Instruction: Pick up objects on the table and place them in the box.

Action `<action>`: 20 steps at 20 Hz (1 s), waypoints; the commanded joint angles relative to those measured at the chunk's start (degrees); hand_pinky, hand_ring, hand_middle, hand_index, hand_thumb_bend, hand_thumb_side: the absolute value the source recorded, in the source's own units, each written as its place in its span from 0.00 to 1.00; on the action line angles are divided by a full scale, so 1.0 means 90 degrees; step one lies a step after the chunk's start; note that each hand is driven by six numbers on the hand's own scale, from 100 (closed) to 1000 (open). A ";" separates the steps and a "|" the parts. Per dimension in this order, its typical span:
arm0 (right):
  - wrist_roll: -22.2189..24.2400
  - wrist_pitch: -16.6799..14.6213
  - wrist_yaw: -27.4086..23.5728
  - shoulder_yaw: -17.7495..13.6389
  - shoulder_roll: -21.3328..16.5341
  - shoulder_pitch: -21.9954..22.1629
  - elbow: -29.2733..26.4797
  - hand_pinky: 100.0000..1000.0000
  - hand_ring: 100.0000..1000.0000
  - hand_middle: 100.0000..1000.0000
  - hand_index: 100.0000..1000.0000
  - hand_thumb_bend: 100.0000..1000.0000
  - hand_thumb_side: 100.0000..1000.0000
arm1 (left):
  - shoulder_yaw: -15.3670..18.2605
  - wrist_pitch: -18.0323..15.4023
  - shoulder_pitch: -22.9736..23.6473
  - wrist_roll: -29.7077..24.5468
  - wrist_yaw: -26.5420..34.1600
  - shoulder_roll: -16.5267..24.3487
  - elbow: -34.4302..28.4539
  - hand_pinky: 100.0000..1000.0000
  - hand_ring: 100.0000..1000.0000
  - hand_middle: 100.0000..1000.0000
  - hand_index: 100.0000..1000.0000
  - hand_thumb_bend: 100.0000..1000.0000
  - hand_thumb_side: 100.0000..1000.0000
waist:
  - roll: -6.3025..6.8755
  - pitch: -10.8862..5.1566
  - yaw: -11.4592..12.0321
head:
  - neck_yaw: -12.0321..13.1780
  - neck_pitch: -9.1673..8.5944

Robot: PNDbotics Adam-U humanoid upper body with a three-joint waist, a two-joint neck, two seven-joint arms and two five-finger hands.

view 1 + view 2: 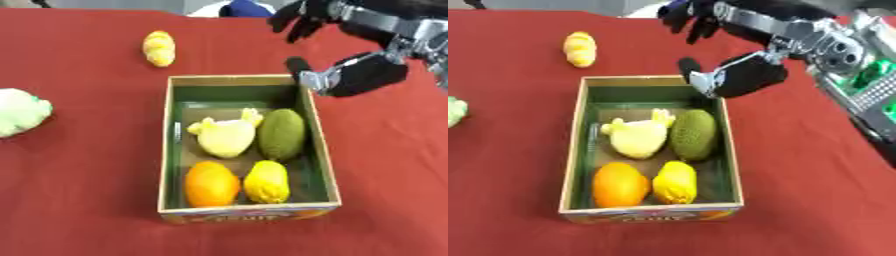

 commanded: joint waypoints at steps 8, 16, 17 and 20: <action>-0.0960 -0.0229 -0.0968 -0.1621 -0.0669 0.1282 -0.0095 0.79 0.74 0.78 0.87 0.00 0.31 | -0.0633 0.0823 -0.0222 -0.0665 -0.0816 0.1664 0.0014 0.75 0.65 0.65 0.83 0.00 0.34 | 0.0194 -0.0174 -0.0212 | 0.0441 0.0264; -0.1663 -0.0586 -0.1380 -0.2355 -0.0604 0.2001 -0.0095 0.78 0.73 0.78 0.86 0.00 0.36 | -0.1679 0.1376 -0.0700 -0.1367 -0.1520 0.2807 0.0893 0.78 0.72 0.70 0.86 0.11 0.31 | 0.0302 -0.0230 -0.0247 | 0.0527 0.0409; -0.1753 -0.0589 -0.1387 -0.2355 -0.0587 0.2027 -0.0095 0.78 0.73 0.78 0.86 0.00 0.36 | -0.1826 0.1369 -0.0763 -0.1457 -0.1610 0.2954 0.1023 0.79 0.72 0.70 0.86 0.14 0.32 | 0.0301 -0.0240 -0.0250 | 0.0534 0.0421; -0.2025 -0.0585 -0.1385 -0.2286 -0.0551 0.2072 -0.0095 0.78 0.73 0.78 0.86 0.00 0.36 | -0.2267 0.1243 -0.0984 -0.1729 -0.1882 0.3396 0.1392 0.80 0.75 0.71 0.87 0.23 0.33 | 0.0294 -0.0281 -0.0242 | 0.0546 0.0456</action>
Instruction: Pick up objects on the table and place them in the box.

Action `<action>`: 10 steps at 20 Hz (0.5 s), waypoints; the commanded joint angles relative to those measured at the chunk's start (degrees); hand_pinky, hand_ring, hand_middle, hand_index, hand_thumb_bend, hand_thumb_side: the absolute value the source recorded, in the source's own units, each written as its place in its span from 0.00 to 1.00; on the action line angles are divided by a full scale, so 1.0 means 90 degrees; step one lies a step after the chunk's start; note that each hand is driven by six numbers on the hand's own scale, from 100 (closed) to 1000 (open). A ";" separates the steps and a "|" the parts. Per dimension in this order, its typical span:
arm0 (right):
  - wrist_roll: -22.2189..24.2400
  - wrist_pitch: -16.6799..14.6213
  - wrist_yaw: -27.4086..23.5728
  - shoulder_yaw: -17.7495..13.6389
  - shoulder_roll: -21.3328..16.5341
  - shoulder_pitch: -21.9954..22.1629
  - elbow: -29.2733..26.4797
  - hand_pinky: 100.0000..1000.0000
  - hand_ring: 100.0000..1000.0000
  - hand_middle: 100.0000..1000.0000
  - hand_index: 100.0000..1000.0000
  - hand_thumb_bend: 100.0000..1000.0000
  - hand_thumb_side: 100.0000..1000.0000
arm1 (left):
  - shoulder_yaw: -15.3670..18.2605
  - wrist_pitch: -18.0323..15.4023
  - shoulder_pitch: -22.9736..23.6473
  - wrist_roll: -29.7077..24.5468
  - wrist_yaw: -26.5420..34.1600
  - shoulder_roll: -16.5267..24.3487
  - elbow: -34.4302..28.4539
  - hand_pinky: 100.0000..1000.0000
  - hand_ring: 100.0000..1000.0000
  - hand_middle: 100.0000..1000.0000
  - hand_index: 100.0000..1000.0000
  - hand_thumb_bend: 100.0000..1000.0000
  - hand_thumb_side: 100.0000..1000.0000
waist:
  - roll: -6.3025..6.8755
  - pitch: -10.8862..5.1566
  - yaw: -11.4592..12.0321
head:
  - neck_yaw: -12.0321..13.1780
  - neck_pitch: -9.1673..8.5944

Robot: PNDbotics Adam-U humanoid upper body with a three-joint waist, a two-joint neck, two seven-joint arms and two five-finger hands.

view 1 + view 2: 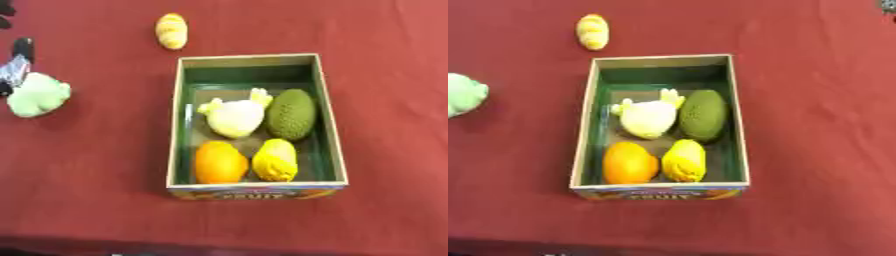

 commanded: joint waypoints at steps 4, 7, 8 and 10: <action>-0.0573 -0.0022 -0.0057 0.0081 -0.0082 -0.0044 -0.0094 0.78 0.73 0.78 0.86 0.00 0.37 | -0.0585 -0.0357 -0.0399 -0.0557 -0.0570 0.1152 0.0640 0.82 0.78 0.73 0.88 0.32 0.32 | -0.0023 -0.0199 0.0019 | 0.0059 0.0066; -0.0844 -0.0038 -0.0072 0.0221 -0.0017 -0.0101 -0.0094 0.78 0.73 0.78 0.86 0.00 0.37 | -0.0586 -0.0581 -0.0402 -0.0828 -0.0764 0.1552 0.0851 0.82 0.78 0.74 0.89 0.39 0.26 | -0.0041 -0.0209 0.0005 | 0.0093 0.0054; -0.0941 -0.0040 -0.0069 0.0269 -0.0007 -0.0112 -0.0094 0.78 0.73 0.78 0.86 0.00 0.37 | -0.0569 -0.0613 -0.0408 -0.0925 -0.0785 0.1615 0.0936 0.82 0.79 0.75 0.89 0.41 0.25 | -0.0041 -0.0212 0.0007 | 0.0095 0.0048; -0.1132 -0.0045 -0.0058 0.0360 0.0007 -0.0125 -0.0094 0.78 0.73 0.78 0.86 0.00 0.37 | -0.0574 -0.0615 -0.0470 -0.1117 -0.0813 0.1652 0.1153 0.83 0.80 0.75 0.88 0.49 0.20 | -0.0033 -0.0215 0.0019 | 0.0094 0.0035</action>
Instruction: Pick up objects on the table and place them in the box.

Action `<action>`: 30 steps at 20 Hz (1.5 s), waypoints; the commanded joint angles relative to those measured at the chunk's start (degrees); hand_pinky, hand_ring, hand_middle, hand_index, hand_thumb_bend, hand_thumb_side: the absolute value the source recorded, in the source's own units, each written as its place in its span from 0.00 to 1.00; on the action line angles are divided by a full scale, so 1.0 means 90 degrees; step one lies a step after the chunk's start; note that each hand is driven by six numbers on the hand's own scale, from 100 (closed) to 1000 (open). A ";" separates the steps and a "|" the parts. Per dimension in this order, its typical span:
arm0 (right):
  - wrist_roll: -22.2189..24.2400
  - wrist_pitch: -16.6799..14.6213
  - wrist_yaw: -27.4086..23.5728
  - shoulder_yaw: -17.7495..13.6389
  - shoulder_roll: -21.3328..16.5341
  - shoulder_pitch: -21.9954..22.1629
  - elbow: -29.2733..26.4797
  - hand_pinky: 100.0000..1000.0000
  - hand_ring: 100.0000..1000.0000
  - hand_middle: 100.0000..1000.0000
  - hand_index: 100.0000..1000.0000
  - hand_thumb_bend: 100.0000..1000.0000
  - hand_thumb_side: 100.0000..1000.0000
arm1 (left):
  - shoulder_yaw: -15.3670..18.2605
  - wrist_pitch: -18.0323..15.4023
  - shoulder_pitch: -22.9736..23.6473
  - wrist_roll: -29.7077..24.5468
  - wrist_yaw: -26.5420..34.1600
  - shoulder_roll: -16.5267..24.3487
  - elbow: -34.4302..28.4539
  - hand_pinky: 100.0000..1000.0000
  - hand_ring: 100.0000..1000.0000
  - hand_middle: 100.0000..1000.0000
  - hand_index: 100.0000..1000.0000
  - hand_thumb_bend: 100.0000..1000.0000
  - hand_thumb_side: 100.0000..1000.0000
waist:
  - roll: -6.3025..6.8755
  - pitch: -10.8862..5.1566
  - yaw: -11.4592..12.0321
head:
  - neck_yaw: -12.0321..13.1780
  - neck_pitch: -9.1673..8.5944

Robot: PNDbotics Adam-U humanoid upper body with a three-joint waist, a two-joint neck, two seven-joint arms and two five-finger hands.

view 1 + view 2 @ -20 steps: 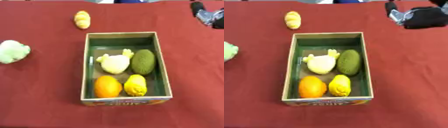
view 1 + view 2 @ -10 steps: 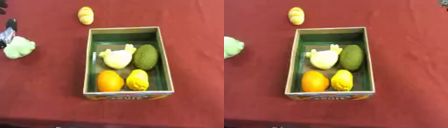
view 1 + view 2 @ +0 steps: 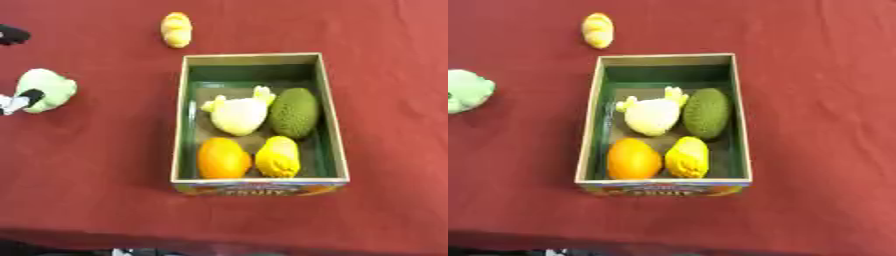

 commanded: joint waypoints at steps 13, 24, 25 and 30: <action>-0.0485 0.0046 0.0025 0.0155 0.0010 -0.0140 -0.0094 0.78 0.73 0.77 0.86 0.00 0.38 | -0.0307 -0.0205 -0.1247 -0.1453 -0.0188 -0.0211 0.1530 0.83 0.81 0.76 0.88 0.58 0.08 | -0.0001 -0.0105 0.0003 | 0.0064 -0.0135; -0.0497 0.0104 0.0015 0.0152 0.0129 -0.0206 -0.0094 0.78 0.72 0.77 0.86 0.00 0.38 | -0.0488 -0.0338 -0.2256 -0.2474 -0.0697 -0.0949 0.2713 0.83 0.82 0.76 0.87 0.61 0.12 | -0.0017 0.0022 -0.0005 | 0.0099 -0.0230; -0.0501 0.0108 0.0012 0.0148 0.0142 -0.0210 -0.0094 0.78 0.72 0.77 0.86 0.00 0.38 | -0.0434 -0.0359 -0.2358 -0.2784 -0.0785 -0.1026 0.2828 0.83 0.82 0.76 0.87 0.61 0.12 | -0.0022 0.0032 -0.0001 | 0.0096 -0.0237; -0.0515 0.0123 0.0001 0.0136 0.0190 -0.0219 -0.0094 0.78 0.72 0.77 0.86 0.00 0.38 | -0.0165 -0.0399 -0.2693 -0.3849 -0.1203 -0.1311 0.3107 0.82 0.82 0.77 0.85 0.60 0.08 | -0.0058 0.0077 0.0005 | 0.0107 -0.0272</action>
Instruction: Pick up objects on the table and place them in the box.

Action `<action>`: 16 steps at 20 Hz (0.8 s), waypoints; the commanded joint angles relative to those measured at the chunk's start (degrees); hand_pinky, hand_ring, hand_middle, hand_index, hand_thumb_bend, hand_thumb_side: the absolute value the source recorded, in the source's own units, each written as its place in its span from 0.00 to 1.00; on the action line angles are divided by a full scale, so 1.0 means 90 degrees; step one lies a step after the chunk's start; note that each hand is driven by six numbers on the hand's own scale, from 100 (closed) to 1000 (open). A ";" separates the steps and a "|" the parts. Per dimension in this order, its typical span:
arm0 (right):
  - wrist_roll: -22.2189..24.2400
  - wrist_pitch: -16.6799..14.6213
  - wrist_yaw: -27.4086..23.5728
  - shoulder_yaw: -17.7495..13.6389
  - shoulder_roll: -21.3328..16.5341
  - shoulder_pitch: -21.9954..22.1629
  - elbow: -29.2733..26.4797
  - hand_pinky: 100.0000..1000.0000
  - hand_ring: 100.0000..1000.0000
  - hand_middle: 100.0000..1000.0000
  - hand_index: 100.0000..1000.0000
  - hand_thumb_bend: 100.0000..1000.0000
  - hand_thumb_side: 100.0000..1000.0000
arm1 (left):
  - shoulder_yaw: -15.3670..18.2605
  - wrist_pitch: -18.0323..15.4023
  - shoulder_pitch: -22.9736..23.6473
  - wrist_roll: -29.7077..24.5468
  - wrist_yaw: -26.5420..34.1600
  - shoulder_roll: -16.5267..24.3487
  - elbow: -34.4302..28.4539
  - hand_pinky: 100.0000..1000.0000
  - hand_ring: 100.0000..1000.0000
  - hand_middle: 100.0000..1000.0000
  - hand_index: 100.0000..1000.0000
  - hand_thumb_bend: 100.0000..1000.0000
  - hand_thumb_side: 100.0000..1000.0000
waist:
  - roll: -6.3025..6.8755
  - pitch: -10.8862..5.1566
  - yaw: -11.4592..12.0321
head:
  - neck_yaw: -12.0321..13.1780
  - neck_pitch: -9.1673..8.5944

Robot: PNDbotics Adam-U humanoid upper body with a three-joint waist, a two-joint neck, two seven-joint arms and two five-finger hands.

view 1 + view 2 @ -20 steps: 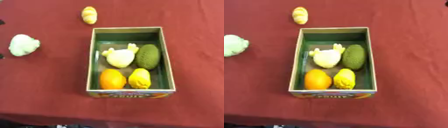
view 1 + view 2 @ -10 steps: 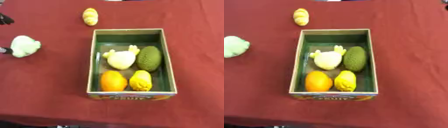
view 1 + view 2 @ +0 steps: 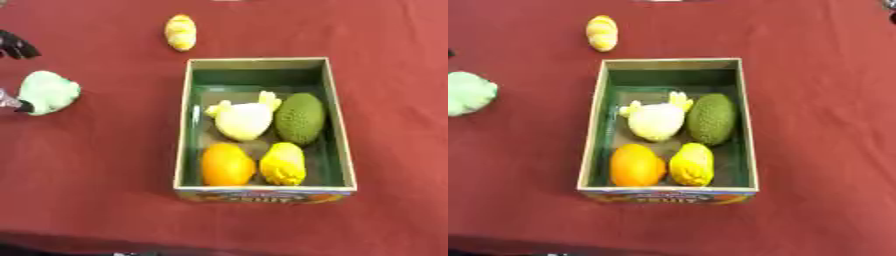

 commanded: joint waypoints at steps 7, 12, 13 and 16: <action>-0.0039 0.0049 -0.0011 -0.0106 0.0002 -0.0125 -0.0094 0.78 0.72 0.77 0.86 0.00 0.38 | 0.0196 -0.0022 -0.0336 -0.0253 -0.0527 -0.0230 0.0474 0.80 0.79 0.75 0.80 0.42 0.04 | -0.0073 -0.0051 -0.0024 | 0.0064 -0.0142; -0.0073 0.0092 -0.0007 -0.0128 0.0069 -0.0111 -0.0094 0.78 0.72 0.77 0.86 0.00 0.39 | 0.0166 0.0063 -0.0406 -0.0054 -0.0616 -0.0367 0.0636 0.77 0.73 0.69 0.75 0.33 0.01 | -0.0078 -0.0042 -0.0029 | 0.0070 -0.0140; -0.0076 0.0094 -0.0007 -0.0133 0.0083 -0.0108 -0.0094 0.78 0.72 0.77 0.86 0.00 0.39 | 0.0149 0.0074 -0.0417 -0.0015 -0.0672 -0.0393 0.0671 0.76 0.72 0.67 0.73 0.34 0.00 | -0.0078 -0.0043 -0.0034 | 0.0073 -0.0141; -0.0095 0.0095 -0.0016 -0.0160 0.0115 -0.0090 -0.0094 0.78 0.72 0.77 0.86 0.00 0.40 | 0.0092 0.0044 -0.0443 0.0095 -0.0949 -0.0466 0.0767 0.74 0.69 0.65 0.71 0.41 0.00 | -0.0079 -0.0050 -0.0052 | 0.0083 -0.0138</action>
